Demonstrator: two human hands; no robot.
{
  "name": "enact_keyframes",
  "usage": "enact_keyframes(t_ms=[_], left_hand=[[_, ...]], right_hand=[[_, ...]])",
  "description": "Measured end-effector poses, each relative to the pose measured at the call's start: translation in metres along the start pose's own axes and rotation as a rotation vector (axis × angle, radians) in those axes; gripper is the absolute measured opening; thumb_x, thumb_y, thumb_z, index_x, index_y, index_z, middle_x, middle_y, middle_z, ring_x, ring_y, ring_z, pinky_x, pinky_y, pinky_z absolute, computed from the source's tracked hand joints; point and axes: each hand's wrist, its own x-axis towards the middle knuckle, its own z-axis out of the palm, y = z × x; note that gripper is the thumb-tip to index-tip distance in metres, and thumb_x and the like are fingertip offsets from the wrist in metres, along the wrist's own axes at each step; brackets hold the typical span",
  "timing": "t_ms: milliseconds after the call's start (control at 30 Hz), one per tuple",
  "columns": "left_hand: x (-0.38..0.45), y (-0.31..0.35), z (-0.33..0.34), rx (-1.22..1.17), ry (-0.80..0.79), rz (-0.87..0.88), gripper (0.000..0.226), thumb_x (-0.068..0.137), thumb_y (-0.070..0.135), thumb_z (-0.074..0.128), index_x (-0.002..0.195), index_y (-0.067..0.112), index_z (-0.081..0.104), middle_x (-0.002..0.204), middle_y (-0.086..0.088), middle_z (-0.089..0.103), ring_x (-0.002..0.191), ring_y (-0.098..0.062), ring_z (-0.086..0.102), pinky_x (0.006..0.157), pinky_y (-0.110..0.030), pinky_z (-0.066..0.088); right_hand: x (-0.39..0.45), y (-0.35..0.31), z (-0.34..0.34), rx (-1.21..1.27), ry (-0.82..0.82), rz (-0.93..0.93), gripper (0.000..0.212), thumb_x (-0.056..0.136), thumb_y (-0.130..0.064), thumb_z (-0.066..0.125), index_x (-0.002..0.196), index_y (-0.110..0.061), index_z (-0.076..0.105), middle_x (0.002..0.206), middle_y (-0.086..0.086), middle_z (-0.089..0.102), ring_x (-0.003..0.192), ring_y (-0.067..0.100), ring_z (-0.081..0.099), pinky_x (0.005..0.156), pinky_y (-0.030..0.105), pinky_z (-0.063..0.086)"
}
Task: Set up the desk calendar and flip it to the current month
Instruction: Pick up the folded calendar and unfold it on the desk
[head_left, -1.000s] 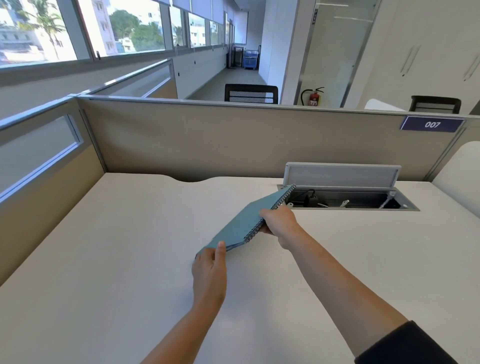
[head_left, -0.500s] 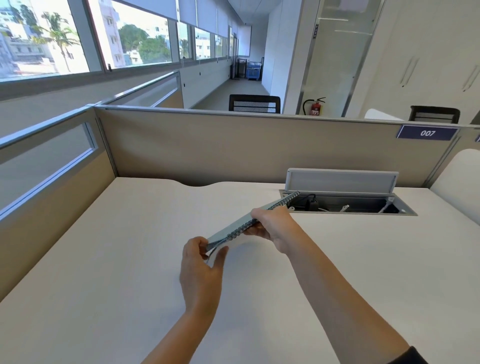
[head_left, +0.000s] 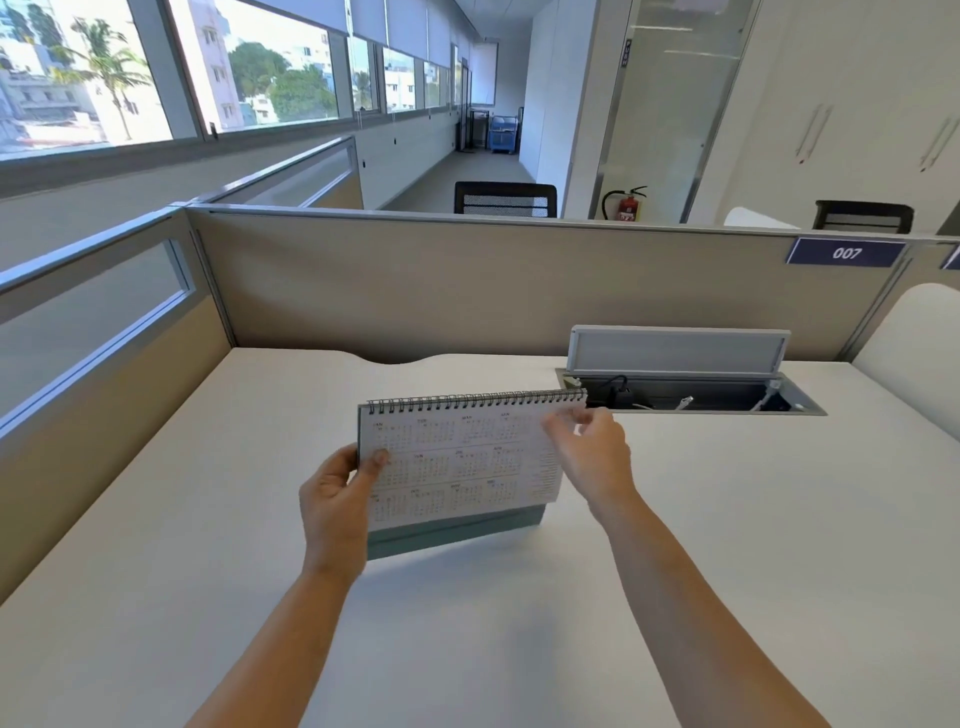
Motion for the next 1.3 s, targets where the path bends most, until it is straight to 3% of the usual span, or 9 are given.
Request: enact_keyframes(t_ms=[133, 267, 500, 700, 900, 1067, 1167, 1233, 1300], left_hand=[[0.014, -0.005, -0.019, -0.082, -0.072, -0.095, 0.016, 0.090, 0.012, 0.053, 0.082, 0.017, 0.066, 0.083, 0.003, 0.068, 0.083, -0.023, 0.058, 0.074, -0.040, 0.049], [0.024, -0.013, -0.031, -0.118, -0.122, -0.160, 0.015, 0.090, 0.010, 0.051, 0.087, 0.014, 0.065, 0.084, 0.006, 0.071, 0.088, -0.023, 0.059, 0.079, -0.038, 0.051], [0.010, -0.028, -0.034, -0.056, -0.084, -0.129, 0.019, 0.090, 0.002, 0.050, 0.090, 0.017, 0.063, 0.093, -0.004, 0.065, 0.085, -0.020, 0.062, 0.060, -0.018, 0.057], [0.000, -0.021, -0.033, -0.093, -0.111, -0.130, 0.017, 0.090, 0.007, 0.051, 0.093, 0.018, 0.064, 0.094, -0.002, 0.066, 0.087, -0.020, 0.061, 0.074, -0.032, 0.052], [-0.001, -0.011, -0.029, -0.030, -0.110, -0.149, 0.011, 0.089, 0.009, 0.054, 0.091, 0.016, 0.062, 0.091, -0.003, 0.066, 0.083, -0.022, 0.062, 0.069, -0.033, 0.052], [-0.003, -0.026, -0.027, 0.113, 0.031, -0.291, 0.027, 0.088, -0.001, 0.052, 0.113, 0.005, 0.057, 0.102, -0.012, 0.063, 0.093, -0.032, 0.060, 0.081, -0.041, 0.052], [-0.008, -0.045, -0.031, 0.311, 0.015, -0.389, 0.030, 0.087, -0.006, 0.047, 0.112, 0.005, 0.058, 0.101, -0.013, 0.062, 0.090, -0.032, 0.061, 0.077, -0.039, 0.053], [-0.010, -0.056, -0.035, 0.371, -0.027, -0.466, 0.022, 0.085, -0.007, 0.044, 0.095, 0.005, 0.060, 0.094, -0.015, 0.064, 0.080, -0.031, 0.061, 0.070, -0.037, 0.053], [-0.010, -0.066, -0.038, 0.446, -0.047, -0.530, 0.019, 0.083, -0.007, 0.040, 0.077, 0.003, 0.055, 0.085, -0.019, 0.060, 0.067, -0.027, 0.056, 0.061, -0.033, 0.047]], right_hand=[[0.001, 0.033, 0.005, -0.037, -0.134, 0.084, 0.055, 0.090, -0.031, 0.054, 0.137, -0.011, 0.035, 0.143, 0.012, 0.041, 0.128, 0.030, 0.043, 0.098, 0.039, 0.040], [-0.003, 0.050, 0.011, -0.063, -0.252, 0.015, 0.037, 0.095, -0.024, 0.045, 0.129, -0.008, 0.046, 0.133, 0.010, 0.053, 0.113, 0.021, 0.052, 0.085, 0.028, 0.041], [-0.012, 0.065, 0.026, -0.026, -0.162, -0.020, 0.029, 0.092, -0.018, 0.050, 0.119, -0.007, 0.053, 0.120, 0.009, 0.060, 0.098, 0.017, 0.053, 0.081, 0.027, 0.049], [-0.017, 0.068, 0.028, 0.009, -0.184, 0.008, 0.045, 0.092, -0.015, 0.052, 0.135, -0.010, 0.040, 0.138, 0.009, 0.045, 0.123, 0.024, 0.048, 0.095, 0.031, 0.044], [-0.029, 0.077, 0.026, -0.056, -0.211, -0.038, 0.026, 0.094, -0.016, 0.045, 0.114, -0.002, 0.056, 0.119, 0.013, 0.062, 0.095, 0.020, 0.053, 0.076, 0.028, 0.046], [-0.040, 0.088, 0.029, -0.095, -0.106, 0.019, 0.033, 0.089, -0.013, 0.053, 0.121, -0.007, 0.057, 0.118, 0.010, 0.064, 0.105, 0.024, 0.060, 0.081, 0.026, 0.044], [-0.048, 0.097, 0.032, -0.221, -0.163, 0.071, 0.027, 0.085, -0.010, 0.056, 0.110, -0.006, 0.064, 0.108, 0.008, 0.067, 0.101, 0.024, 0.063, 0.078, 0.026, 0.046], [-0.051, 0.102, 0.033, -0.288, -0.233, 0.123, 0.017, 0.081, -0.003, 0.052, 0.084, -0.006, 0.069, 0.080, 0.008, 0.066, 0.074, 0.023, 0.063, 0.061, 0.027, 0.046], [-0.055, 0.106, 0.035, -0.346, -0.268, 0.189, 0.025, 0.079, 0.003, 0.046, 0.056, -0.009, 0.049, 0.055, 0.002, 0.043, 0.048, 0.015, 0.040, 0.043, 0.025, 0.028]])
